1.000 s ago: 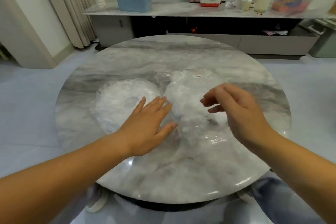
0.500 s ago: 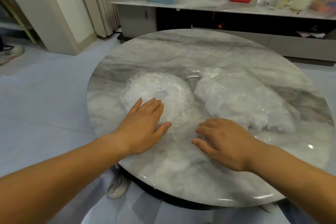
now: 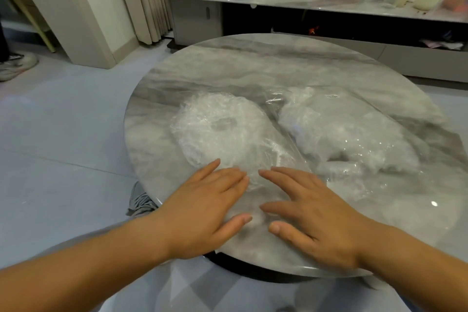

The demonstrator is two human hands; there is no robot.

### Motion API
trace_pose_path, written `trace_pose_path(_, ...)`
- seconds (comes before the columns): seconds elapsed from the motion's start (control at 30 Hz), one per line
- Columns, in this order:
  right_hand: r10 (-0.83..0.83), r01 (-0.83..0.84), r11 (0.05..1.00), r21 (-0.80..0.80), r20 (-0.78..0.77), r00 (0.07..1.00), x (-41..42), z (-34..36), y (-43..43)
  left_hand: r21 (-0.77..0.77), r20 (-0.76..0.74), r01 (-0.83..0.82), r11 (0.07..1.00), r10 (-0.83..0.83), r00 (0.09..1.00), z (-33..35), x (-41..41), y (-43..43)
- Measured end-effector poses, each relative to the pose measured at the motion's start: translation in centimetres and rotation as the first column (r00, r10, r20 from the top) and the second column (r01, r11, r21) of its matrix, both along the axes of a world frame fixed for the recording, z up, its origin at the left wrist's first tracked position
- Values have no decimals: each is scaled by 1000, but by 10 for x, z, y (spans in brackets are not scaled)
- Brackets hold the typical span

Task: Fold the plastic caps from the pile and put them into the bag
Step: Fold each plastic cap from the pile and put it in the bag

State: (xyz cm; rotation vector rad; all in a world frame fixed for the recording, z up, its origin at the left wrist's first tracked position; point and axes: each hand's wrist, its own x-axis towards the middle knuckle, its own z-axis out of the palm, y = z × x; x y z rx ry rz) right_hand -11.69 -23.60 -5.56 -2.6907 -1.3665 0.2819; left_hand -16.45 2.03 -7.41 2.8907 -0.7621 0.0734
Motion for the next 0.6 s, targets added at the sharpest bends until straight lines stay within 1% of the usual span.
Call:
trace_pose_path(0.03, 12, -12, 1000, -23, -13, 1000, -4, -3, -2, 2, -3, 13, 1000, -13, 1000, -4, -4, 0)
trace_pose_path(0.13, 42, -41, 998, -57, 15, 999, -16, -14, -5, 16, 17, 44, 999, -44, 999, -12, -14, -3)
trace_pose_path(0.2, 40, -41, 998, -40, -8, 999, -22, -19, -5, -19, -44, 59, 998, -60, 997, -13, -17, -5)
trace_pose_path(0.3, 36, -32, 997, 70, -65, 997, -25, -21, -7, -116, -149, 65, 991, -82, 985, -8, -18, -7)
trace_pose_path(0.37, 23, 0, 980, 201, -110, 994, -23, -23, -11, -204, -211, 28, 979, -72, 975, -4, -15, -5)
trace_pose_path(0.43, -15, 85, 934, 346, -200, 980, -20, -25, -15, -246, -253, -32, 969, -32, 967, -1, -10, 2)
trace_pose_path(0.47, -45, 153, 905, 397, -268, 962, -19, -26, -17, -248, -264, -62, 967, -6, 965, -2, -7, 6)
trace_pose_path(0.53, -108, 299, 852, 430, -414, 904, -17, -25, -18, -271, -296, -148, 951, 63, 953, -3, -3, 14)
trace_pose_path(0.6, -163, 422, 799, 428, -522, 837, -15, -23, -16, -346, -354, -271, 898, 143, 924, -4, 0, 19)
